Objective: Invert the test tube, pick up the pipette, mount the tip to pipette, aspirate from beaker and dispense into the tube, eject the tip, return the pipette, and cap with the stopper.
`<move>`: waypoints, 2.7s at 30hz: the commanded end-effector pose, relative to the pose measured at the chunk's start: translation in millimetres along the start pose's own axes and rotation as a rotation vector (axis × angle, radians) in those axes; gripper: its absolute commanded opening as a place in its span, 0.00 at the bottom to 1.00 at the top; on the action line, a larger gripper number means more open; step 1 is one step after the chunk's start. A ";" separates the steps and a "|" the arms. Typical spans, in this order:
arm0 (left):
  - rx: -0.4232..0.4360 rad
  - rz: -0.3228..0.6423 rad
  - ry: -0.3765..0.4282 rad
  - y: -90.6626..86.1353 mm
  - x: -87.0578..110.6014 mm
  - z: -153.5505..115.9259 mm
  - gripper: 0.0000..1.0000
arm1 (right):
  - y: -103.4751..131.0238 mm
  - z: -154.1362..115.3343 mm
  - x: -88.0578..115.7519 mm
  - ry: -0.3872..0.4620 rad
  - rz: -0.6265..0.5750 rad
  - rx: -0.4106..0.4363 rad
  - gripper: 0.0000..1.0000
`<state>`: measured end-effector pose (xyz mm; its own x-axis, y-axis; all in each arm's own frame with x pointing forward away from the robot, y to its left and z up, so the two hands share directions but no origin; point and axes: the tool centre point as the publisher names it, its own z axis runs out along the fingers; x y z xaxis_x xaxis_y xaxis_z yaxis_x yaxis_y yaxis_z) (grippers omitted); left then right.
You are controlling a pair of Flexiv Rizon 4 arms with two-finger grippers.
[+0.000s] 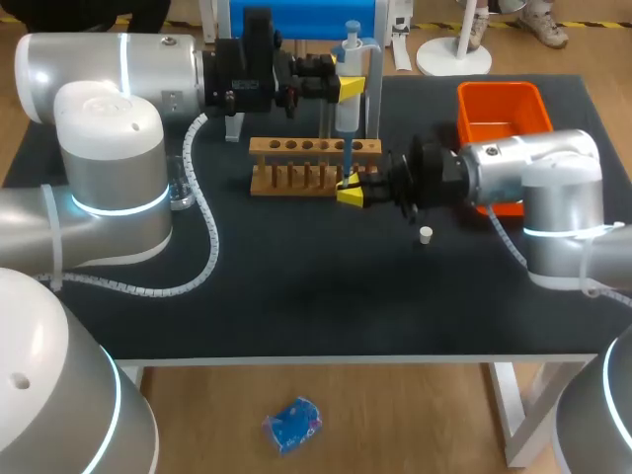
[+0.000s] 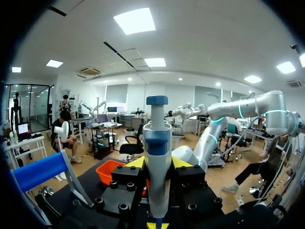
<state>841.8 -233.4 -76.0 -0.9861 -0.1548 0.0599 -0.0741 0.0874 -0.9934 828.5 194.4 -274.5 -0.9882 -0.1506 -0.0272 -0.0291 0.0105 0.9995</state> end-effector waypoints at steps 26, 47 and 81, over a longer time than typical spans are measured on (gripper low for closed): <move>0.003 0.000 0.003 2.4 -0.6 -0.3 0.00 | 11.1 2.5 -4.1 0.007 0.003 0.023 0.00; 0.003 0.000 0.003 2.4 -0.6 -0.3 0.00 | 18.7 2.1 -8.7 0.014 -0.029 0.016 0.00; 0.003 0.000 0.003 2.4 -0.6 -0.3 0.00 | 24.5 2.7 -4.5 -0.035 -0.035 0.016 0.00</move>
<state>842.7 -233.5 -69.6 -0.9863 -0.1547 0.0578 -0.0715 0.0845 -0.9939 836.7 197.8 -259.3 -0.9889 -0.1359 -0.0605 -0.0641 0.0220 0.9977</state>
